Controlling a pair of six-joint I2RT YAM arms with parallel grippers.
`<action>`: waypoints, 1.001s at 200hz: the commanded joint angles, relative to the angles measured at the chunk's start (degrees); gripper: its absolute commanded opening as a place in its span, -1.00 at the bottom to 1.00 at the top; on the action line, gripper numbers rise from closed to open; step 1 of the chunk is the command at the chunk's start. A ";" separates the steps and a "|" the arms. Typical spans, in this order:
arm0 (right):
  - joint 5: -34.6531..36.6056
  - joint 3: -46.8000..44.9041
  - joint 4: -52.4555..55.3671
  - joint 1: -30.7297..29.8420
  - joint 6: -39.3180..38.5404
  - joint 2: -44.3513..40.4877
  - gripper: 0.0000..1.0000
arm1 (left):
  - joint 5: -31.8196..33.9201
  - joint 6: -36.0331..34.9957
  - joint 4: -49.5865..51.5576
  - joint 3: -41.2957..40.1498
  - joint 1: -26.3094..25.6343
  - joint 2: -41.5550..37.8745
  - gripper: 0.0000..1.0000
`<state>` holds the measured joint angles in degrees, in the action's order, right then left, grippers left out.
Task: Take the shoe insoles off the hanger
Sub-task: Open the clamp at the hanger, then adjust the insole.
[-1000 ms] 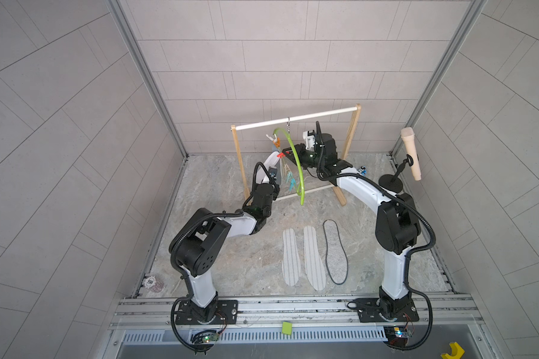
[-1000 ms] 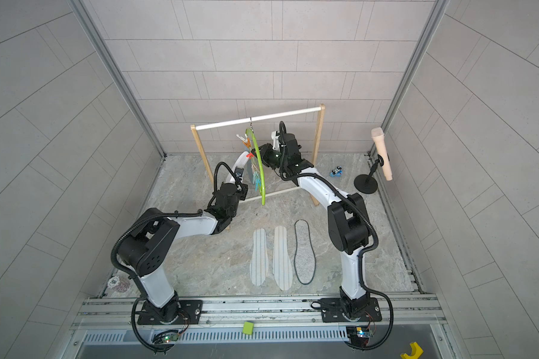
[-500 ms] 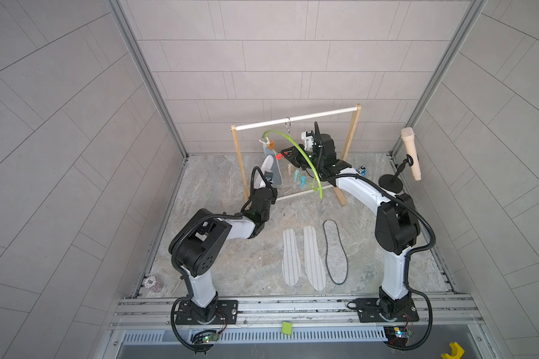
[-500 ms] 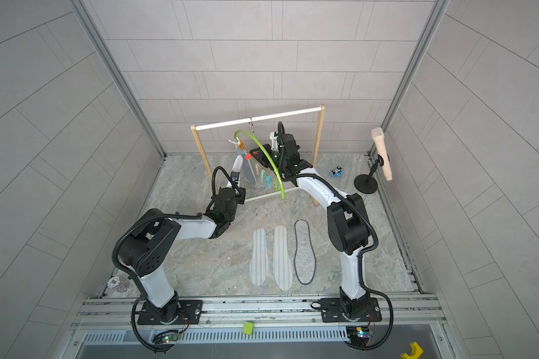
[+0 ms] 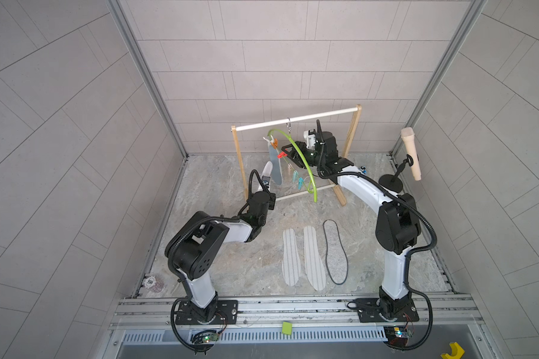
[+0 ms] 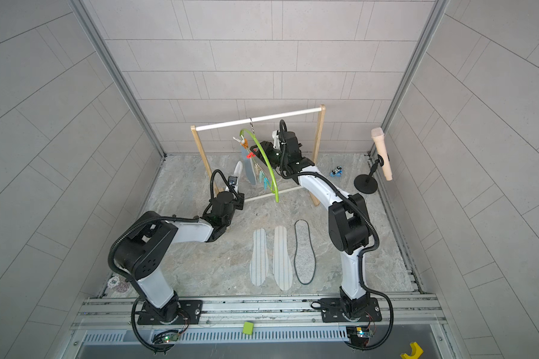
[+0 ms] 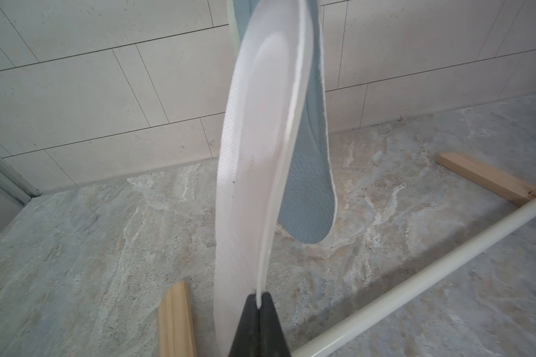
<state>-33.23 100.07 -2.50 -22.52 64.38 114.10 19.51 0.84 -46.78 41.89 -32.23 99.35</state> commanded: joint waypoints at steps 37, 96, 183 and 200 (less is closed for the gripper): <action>-0.64 -3.66 2.30 3.36 0.46 -5.82 0.31 | -13.27 11.07 3.10 -1.62 -0.03 -7.51 -1.00; -2.16 -13.81 5.17 6.53 -3.42 -15.77 0.35 | -23.18 19.21 12.76 -3.15 0.05 -14.15 -1.00; -8.03 -32.28 21.61 13.83 -12.97 -36.88 0.27 | -22.23 27.70 40.93 -1.03 1.11 -27.01 -1.00; -8.56 -36.45 26.47 14.97 -16.12 -42.74 0.26 | -22.67 29.94 45.00 -1.52 1.11 -30.38 -1.00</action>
<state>-39.51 67.18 14.04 -8.38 55.00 78.98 -2.46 26.57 -11.81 39.09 -31.48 73.30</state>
